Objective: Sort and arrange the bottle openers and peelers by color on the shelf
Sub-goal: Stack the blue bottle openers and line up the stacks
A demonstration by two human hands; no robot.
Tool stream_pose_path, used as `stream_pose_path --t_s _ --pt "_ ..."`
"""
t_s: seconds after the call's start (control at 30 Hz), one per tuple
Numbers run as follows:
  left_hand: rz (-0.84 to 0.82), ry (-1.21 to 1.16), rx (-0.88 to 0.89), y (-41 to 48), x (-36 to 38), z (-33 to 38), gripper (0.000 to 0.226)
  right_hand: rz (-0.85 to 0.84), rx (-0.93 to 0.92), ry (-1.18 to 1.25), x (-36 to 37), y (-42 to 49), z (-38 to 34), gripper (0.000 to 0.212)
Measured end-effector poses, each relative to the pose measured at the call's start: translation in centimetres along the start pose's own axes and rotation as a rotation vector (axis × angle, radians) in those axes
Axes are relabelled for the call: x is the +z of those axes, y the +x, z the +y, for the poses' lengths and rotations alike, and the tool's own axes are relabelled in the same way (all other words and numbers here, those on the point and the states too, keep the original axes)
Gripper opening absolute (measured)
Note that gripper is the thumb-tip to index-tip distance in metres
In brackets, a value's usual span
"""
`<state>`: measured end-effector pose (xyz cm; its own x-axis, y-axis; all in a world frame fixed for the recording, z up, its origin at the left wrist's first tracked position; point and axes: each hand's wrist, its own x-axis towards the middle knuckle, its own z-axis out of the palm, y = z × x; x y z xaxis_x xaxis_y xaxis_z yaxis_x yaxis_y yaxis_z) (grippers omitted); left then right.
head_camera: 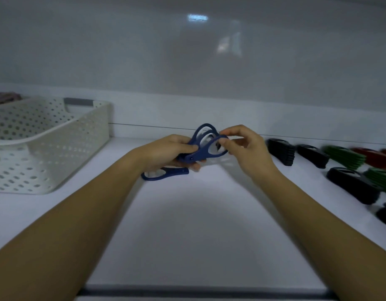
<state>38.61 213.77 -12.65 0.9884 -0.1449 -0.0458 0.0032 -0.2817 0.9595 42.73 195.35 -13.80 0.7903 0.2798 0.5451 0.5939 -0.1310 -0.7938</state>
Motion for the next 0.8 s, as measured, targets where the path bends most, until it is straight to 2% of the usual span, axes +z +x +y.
stream_pose_path --t_s 0.1,0.23,0.33,0.4,0.47,0.53,0.6,0.67,0.73,0.8 --pt "-0.102 -0.07 -0.007 -0.4 0.4 0.5 0.025 0.006 -0.011 -0.012 -0.1 0.0 -0.2 0.024" --pt "-0.23 -0.232 -0.077 -0.9 0.5 0.9 0.027 -0.025 0.042 0.095 0.1 -0.3 -0.4 0.022" --pt "-0.264 -0.217 -0.086 -1.2 0.6 1.0 0.023 0.026 0.031 0.133 0.3 -0.4 -0.6 0.02" --pt "-0.18 -0.192 -0.072 -1.0 0.6 1.3 0.019 0.085 0.058 0.121 0.5 -0.3 -0.5 0.02" --pt "-0.028 -0.219 -0.061 -0.7 0.2 1.4 0.018 0.084 0.099 0.018 0.9 -0.4 -0.2 0.025" --pt "0.129 -0.252 -0.044 -0.4 -0.6 1.2 0.018 -0.051 0.09 -0.191 1.2 -0.9 0.3 0.03" --pt "0.259 -0.274 -0.044 -0.3 -1.6 0.8 0.018 -0.308 -0.019 -0.489 1.6 -1.6 0.8 0.037" --pt "0.337 -0.276 -0.048 -0.2 -2.2 0.5 0.019 -0.506 -0.081 -0.635 2.5 -2.1 0.9 0.043" --pt "0.367 -0.28 -0.046 -0.3 -2.3 0.3 0.02 -0.555 -0.132 -0.697 3.3 -2.2 0.9 0.04" --pt "0.381 -0.272 -0.044 -0.2 -2.2 0.3 0.02 -0.533 -0.16 -0.666 3.7 -2.0 0.9 0.028"
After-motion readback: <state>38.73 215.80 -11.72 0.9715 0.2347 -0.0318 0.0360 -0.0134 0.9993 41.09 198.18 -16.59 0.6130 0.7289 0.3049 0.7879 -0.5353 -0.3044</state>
